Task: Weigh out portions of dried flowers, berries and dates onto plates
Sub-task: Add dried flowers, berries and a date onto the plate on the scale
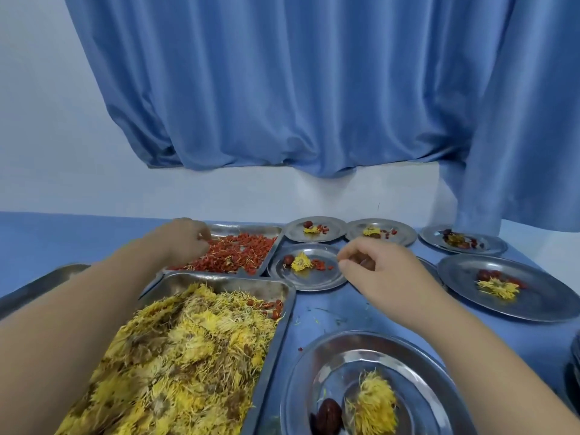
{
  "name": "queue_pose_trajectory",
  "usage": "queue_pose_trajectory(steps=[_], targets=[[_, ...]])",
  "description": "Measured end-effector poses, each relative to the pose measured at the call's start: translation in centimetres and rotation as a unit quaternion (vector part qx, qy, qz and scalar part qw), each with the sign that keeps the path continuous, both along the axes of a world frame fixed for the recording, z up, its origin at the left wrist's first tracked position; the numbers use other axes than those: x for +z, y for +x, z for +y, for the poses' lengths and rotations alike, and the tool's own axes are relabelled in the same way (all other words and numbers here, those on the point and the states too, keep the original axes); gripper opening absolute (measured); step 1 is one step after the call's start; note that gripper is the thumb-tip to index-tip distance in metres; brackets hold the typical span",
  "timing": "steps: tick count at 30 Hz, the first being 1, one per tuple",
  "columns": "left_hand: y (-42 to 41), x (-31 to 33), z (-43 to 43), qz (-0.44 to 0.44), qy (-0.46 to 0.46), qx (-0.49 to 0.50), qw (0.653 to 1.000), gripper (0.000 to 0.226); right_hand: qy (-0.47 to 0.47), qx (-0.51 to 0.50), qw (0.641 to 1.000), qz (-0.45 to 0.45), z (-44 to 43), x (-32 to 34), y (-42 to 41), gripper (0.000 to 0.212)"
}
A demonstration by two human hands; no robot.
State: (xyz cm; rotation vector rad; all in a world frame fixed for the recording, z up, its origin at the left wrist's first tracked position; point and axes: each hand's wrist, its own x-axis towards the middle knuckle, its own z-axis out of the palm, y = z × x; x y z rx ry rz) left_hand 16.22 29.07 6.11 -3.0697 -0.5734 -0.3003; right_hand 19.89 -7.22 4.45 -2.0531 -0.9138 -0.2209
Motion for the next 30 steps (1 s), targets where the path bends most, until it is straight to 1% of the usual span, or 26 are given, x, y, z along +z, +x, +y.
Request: queue_pose_trajectory(steps=[4,6,8,11,13,15,17,19,21,23,27,30], targets=[[3.6,-1.8,0.1,0.075,0.005,-0.018,0.997,0.024,-0.02,0.004,0.999,0.025,-0.5,-1.3,1.4,0.014],[5.1,-2.7,-0.1,0.098,-0.021,-0.014,0.995,0.026,-0.025,0.002,0.999,0.023,-0.6,-1.6,1.8,0.013],[6.7,-3.7,-0.5,0.099,-0.057,-0.013,0.993,0.03,-0.022,0.003,0.999,0.024,-0.8,-1.8,1.9,0.012],[8.6,-4.8,-1.8,0.11,-0.11,-0.018,0.988,0.043,-0.032,0.013,0.999,0.032,-1.0,-1.8,1.9,0.014],[9.6,-5.3,-2.5,0.145,-0.125,-0.027,0.981,0.056,-0.03,0.014,0.999,0.033,-1.0,-1.6,1.8,0.015],[10.2,-5.8,-3.0,0.186,-0.132,-0.034,0.973,0.063,-0.023,0.016,0.999,0.031,-1.0,-1.4,1.8,0.016],[10.5,-6.1,-3.2,0.217,-0.125,-0.037,0.967,0.058,-0.025,0.013,0.999,0.021,-1.1,-1.2,1.7,0.016],[10.7,-6.2,-3.3,0.247,-0.096,-0.034,0.964,0.051,-0.028,0.009,1.0,0.01,-1.3,-1.1,1.8,0.018],[10.8,-6.1,-3.3,0.263,-0.087,-0.019,0.961,0.05,-0.03,0.006,1.0,0.008,-1.5,-0.9,1.7,0.02],[10.8,-5.7,-3.1,0.27,-0.095,-0.01,0.958,0.048,-0.029,0.005,1.0,0.011,-1.5,-0.7,1.7,0.022],[11.3,-5.0,-2.7,0.269,-0.119,0.004,0.956,0.035,-0.033,0.0,0.999,0.009,-1.6,-0.5,1.7,0.021],[11.5,-5.1,-2.3,0.255,-0.139,0.013,0.957,0.036,-0.034,-0.002,0.999,0.006,-1.7,-0.4,1.8,0.022]])
